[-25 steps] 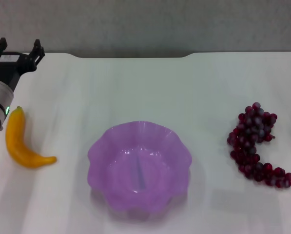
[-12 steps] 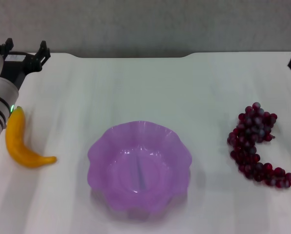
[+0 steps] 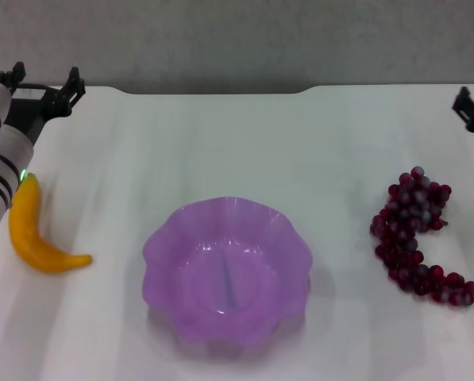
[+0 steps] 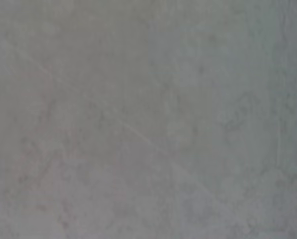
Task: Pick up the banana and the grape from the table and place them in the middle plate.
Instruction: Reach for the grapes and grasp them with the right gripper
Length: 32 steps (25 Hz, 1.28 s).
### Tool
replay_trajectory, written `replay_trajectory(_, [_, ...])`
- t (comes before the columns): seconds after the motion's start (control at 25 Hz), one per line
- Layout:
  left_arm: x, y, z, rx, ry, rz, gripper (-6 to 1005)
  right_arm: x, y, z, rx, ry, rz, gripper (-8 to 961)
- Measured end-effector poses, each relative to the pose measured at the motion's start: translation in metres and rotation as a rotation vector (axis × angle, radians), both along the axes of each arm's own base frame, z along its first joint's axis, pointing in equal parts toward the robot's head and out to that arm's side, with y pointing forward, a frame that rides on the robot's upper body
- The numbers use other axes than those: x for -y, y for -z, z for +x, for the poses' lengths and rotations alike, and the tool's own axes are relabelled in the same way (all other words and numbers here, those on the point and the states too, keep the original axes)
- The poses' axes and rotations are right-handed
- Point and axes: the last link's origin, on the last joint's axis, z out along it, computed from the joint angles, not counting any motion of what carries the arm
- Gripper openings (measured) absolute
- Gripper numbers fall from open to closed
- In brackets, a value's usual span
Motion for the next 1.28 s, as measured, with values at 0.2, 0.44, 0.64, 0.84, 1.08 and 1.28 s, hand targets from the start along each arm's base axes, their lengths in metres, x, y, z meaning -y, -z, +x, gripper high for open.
replay_trajectory(0.2, [0.002, 0.0, -0.006, -0.015, -0.02, -0.003, 894, -0.003, 0.018, -0.009, -0.017, 0.023, -0.091, 863])
replay_trajectory(0.44, [0.007, 0.002, -0.011, -0.019, -0.029, -0.011, 893, -0.009, 0.031, -0.012, -0.026, 0.08, -0.198, 862])
replay_trajectory(0.64, [0.009, 0.003, -0.015, -0.023, -0.042, -0.016, 893, -0.014, 0.036, -0.021, -0.051, 0.083, -0.239, 862])
replay_trajectory(0.84, [0.008, 0.002, -0.013, -0.022, -0.034, -0.015, 893, -0.012, 0.032, -0.016, -0.064, 0.114, -0.227, 861])
replay_trajectory(1.08, [0.011, 0.001, -0.018, -0.023, -0.043, -0.011, 893, -0.009, 0.037, -0.021, -0.116, 0.162, -0.343, 860])
replay_trajectory(1.28, [0.01, 0.002, -0.016, -0.034, -0.041, -0.015, 894, 0.002, 0.021, -0.013, -0.146, 0.178, -0.391, 859])
